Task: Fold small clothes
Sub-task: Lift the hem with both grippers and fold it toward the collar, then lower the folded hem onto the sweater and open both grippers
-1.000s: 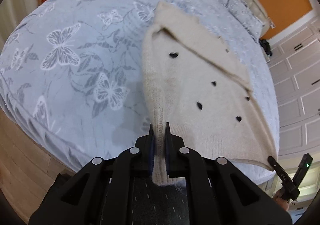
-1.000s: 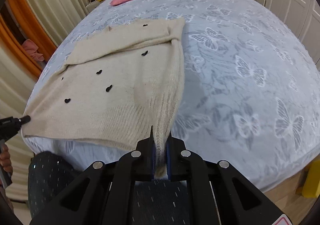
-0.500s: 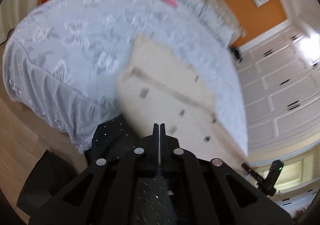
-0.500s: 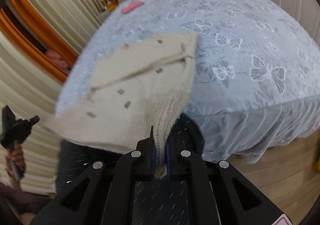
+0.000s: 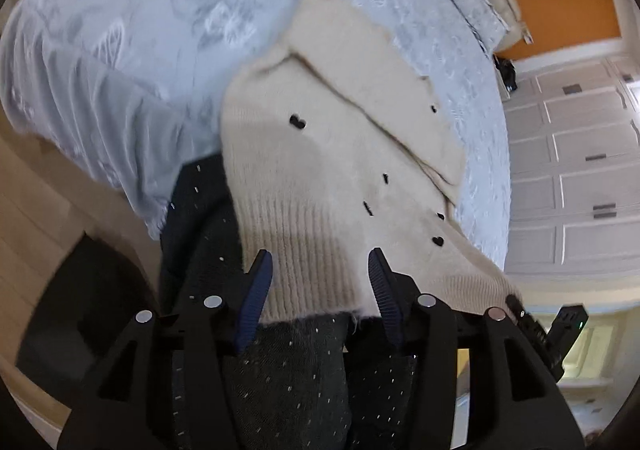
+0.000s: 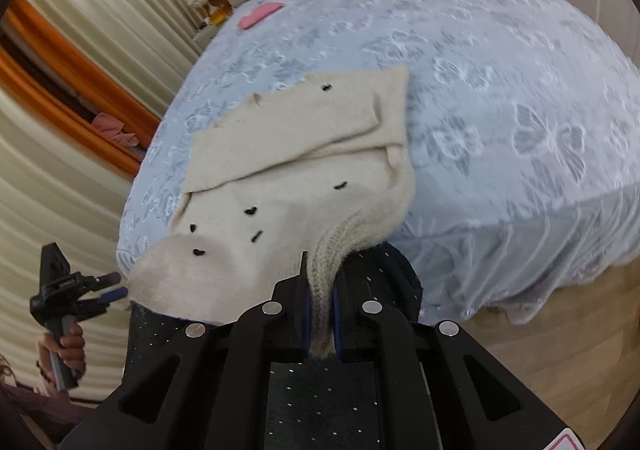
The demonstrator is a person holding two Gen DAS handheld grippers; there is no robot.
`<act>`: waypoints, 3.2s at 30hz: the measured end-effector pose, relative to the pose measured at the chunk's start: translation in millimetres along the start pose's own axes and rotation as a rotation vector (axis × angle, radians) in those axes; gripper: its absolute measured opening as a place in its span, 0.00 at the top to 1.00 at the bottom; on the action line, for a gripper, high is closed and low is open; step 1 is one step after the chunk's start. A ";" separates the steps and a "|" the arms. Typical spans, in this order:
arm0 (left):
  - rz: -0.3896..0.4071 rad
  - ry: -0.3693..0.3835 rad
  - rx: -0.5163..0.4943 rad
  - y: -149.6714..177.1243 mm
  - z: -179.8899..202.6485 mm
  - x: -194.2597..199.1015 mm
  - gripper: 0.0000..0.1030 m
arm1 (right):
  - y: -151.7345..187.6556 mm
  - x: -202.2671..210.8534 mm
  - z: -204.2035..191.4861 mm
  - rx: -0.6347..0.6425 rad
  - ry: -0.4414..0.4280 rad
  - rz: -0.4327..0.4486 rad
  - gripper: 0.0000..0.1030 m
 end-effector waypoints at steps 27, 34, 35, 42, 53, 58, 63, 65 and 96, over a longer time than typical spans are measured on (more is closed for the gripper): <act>0.005 0.102 -0.027 1.1 12.3 -8.2 0.92 | 16.2 -6.1 11.8 -0.065 -0.037 -0.025 0.92; 0.149 0.290 -0.042 -25.9 45.0 53.3 0.93 | -8.1 23.4 2.8 -0.097 -0.169 0.095 0.92; 0.184 0.307 -0.058 -40.4 53.6 63.8 0.93 | -22.8 29.2 2.4 -0.099 -0.193 0.130 0.92; 0.377 0.240 -0.141 -179.4 104.6 66.5 0.92 | -157.7 -3.8 27.1 -0.173 -0.300 0.255 0.91; 0.254 -0.187 -0.002 -327.7 64.6 -126.6 0.72 | -272.6 -173.1 92.6 -0.367 -0.160 0.246 0.49; 0.317 -0.257 -0.087 -322.5 46.8 -125.8 0.32 | -250.0 -190.5 90.1 -0.229 -0.084 0.183 0.46; 0.275 -0.235 -0.106 -330.2 36.9 -159.1 0.43 | -248.2 -250.7 83.7 -0.148 -0.019 0.065 0.43; 0.268 -0.228 -0.110 -332.0 37.1 -169.0 0.66 | -253.8 -259.0 78.9 -0.135 -0.019 0.061 0.93; 0.345 -0.326 -0.285 -336.6 74.6 -171.0 0.49 | -276.0 -234.3 79.8 -0.150 0.046 0.112 0.91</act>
Point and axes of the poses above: each gripper's, at about its wrist camera, not at the fingertips, and x roughly against the way its jaws point, z to its right, y to its underside, the point moved 6 cm from there along -x, roughly the way its jaws point, and after that the axes turned 4 degrees about -z, right-handed, at the moved point
